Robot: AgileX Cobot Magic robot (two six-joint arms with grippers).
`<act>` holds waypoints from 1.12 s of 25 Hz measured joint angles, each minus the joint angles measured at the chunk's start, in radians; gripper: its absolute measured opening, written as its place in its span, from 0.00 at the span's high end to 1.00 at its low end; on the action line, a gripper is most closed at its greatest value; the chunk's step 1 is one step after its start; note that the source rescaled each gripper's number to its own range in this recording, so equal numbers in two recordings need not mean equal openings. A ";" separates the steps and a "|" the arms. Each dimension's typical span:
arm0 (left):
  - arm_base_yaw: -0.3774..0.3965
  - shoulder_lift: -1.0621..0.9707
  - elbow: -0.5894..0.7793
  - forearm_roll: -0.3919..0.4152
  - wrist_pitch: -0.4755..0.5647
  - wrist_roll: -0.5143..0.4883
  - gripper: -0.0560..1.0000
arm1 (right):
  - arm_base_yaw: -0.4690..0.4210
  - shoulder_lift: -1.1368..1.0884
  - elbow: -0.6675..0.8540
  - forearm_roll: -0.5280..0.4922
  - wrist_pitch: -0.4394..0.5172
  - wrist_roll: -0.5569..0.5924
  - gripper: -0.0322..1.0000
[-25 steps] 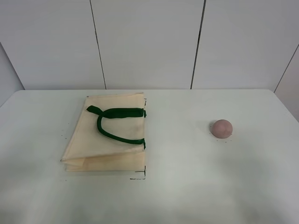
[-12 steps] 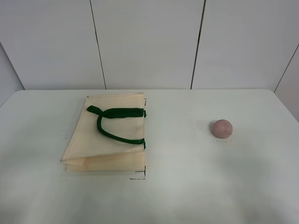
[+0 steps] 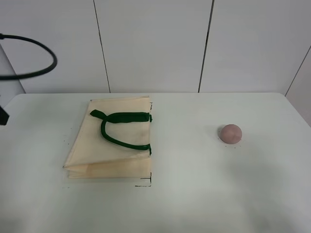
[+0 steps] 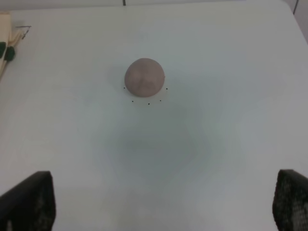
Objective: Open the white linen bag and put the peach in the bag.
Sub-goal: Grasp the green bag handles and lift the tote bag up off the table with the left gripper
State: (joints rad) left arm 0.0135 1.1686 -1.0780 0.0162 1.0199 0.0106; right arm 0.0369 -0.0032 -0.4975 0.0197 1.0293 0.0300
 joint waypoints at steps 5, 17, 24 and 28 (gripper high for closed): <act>0.000 0.317 -0.224 0.001 -0.006 0.000 0.03 | 0.000 0.000 0.000 0.000 0.000 0.000 0.00; -0.142 0.807 -0.619 -0.010 0.037 -0.172 0.07 | 0.000 0.000 0.000 0.000 0.000 0.000 0.00; -0.278 0.981 -0.733 -0.025 0.024 -0.226 0.07 | 0.000 0.000 0.000 0.000 0.000 0.000 0.00; -0.279 1.047 -0.752 -0.024 0.013 -0.227 0.07 | 0.000 0.000 0.000 0.000 0.000 0.000 0.00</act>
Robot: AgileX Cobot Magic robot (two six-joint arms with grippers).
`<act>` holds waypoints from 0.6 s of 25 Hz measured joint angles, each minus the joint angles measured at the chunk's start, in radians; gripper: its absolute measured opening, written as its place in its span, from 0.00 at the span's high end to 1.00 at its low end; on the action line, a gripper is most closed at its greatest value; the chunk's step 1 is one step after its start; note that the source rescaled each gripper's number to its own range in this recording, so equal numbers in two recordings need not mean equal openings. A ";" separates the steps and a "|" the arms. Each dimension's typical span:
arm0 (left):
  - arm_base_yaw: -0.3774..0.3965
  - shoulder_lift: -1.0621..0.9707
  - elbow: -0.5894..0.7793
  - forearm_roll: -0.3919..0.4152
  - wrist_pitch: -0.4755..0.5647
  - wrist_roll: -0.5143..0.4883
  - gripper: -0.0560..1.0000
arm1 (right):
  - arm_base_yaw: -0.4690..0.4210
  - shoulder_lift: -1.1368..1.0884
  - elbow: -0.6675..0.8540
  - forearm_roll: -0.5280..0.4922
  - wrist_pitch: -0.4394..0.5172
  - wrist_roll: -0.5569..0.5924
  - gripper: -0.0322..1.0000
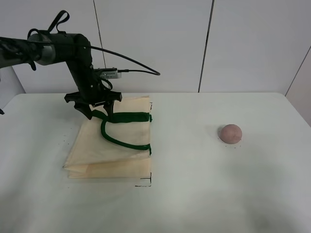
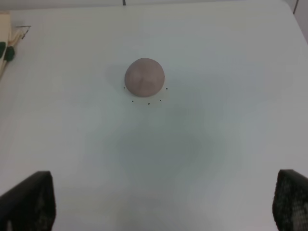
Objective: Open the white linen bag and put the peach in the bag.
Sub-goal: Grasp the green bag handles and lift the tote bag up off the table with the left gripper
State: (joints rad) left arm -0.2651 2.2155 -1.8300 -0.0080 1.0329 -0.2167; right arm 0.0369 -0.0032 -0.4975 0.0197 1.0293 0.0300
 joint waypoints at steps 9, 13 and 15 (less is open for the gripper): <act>0.011 0.082 0.000 -0.002 -0.081 -0.010 0.07 | 0.000 0.000 0.000 0.000 0.000 0.000 0.00; 0.011 0.127 0.000 0.008 -0.116 -0.012 0.07 | 0.000 0.000 0.000 0.000 0.000 0.000 0.00; 0.011 0.147 0.000 0.017 -0.118 -0.012 0.07 | 0.000 0.000 0.000 0.000 0.000 0.000 0.00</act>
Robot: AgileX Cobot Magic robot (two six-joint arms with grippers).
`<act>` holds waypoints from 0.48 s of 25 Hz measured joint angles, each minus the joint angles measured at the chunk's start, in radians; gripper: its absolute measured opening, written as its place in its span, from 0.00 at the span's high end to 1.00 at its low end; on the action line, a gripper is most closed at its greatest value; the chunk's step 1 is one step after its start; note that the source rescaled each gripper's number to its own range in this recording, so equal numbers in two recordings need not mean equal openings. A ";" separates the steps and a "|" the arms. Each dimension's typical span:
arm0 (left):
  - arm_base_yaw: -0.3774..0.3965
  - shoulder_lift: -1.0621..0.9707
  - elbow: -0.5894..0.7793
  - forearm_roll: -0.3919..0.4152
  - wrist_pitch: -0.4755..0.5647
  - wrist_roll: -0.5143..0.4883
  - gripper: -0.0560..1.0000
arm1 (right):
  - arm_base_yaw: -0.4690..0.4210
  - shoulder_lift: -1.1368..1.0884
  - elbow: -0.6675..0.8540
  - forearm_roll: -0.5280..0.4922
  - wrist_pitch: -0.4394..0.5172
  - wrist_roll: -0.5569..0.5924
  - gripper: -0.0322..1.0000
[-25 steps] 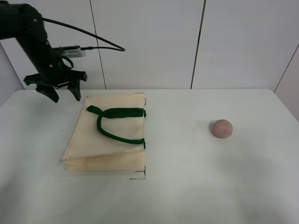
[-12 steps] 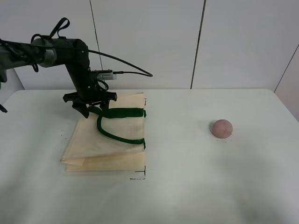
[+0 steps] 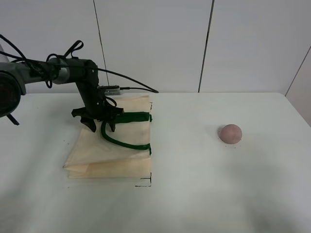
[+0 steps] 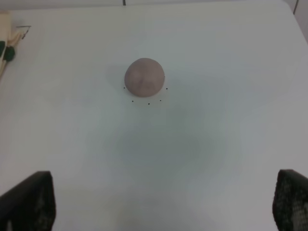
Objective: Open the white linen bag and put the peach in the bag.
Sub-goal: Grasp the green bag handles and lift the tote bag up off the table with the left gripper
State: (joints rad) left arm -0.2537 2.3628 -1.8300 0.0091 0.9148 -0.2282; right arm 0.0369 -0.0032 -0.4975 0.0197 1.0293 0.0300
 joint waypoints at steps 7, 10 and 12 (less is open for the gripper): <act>0.000 0.014 -0.001 0.001 0.000 -0.003 0.14 | 0.000 0.000 0.000 0.000 0.000 0.000 0.00; -0.003 0.013 -0.001 -0.001 0.010 -0.004 0.48 | 0.000 0.000 0.000 0.000 0.000 0.000 0.00; -0.005 0.013 -0.002 0.000 0.026 -0.012 0.78 | 0.000 0.000 0.000 0.000 0.000 0.000 0.00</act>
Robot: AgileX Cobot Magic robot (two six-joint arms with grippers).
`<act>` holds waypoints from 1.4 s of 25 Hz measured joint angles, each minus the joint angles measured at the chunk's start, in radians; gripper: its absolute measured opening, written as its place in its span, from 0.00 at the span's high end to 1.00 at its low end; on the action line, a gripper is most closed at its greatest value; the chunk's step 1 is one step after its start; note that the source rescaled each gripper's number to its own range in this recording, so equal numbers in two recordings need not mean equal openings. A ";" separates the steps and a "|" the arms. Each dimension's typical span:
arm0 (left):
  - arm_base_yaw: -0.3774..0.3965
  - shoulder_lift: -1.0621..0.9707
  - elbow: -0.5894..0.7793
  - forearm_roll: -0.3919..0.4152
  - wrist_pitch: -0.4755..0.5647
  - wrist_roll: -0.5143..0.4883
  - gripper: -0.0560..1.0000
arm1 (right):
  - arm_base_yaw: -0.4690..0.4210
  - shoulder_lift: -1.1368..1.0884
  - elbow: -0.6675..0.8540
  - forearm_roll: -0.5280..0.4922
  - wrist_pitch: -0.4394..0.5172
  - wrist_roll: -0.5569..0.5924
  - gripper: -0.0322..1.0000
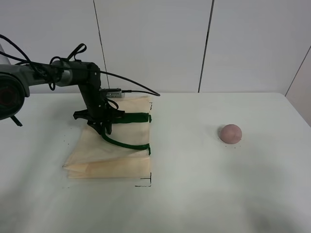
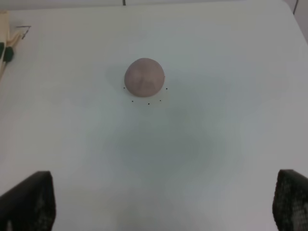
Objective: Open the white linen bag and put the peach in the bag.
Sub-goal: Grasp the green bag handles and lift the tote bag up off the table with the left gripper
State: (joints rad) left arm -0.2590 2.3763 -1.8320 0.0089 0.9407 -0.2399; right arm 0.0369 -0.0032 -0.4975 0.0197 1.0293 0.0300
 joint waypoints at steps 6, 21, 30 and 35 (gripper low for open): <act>0.000 -0.006 -0.044 0.025 0.090 -0.016 0.95 | 0.000 0.000 0.000 0.000 0.000 0.000 0.00; 0.002 -0.442 -0.197 -0.157 0.231 0.085 0.95 | 0.000 0.000 0.000 0.000 0.000 0.000 0.00; 0.003 -0.551 -0.197 -0.167 0.232 0.108 0.95 | 0.000 0.011 0.000 0.000 0.000 0.000 0.00; -0.003 -0.578 -0.197 -0.166 0.233 0.114 0.95 | 0.000 0.211 -0.004 0.000 -0.001 -0.003 0.00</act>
State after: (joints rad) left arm -0.2619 1.7986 -2.0286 -0.1575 1.1732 -0.1257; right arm 0.0369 0.2080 -0.5011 0.0197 1.0282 0.0268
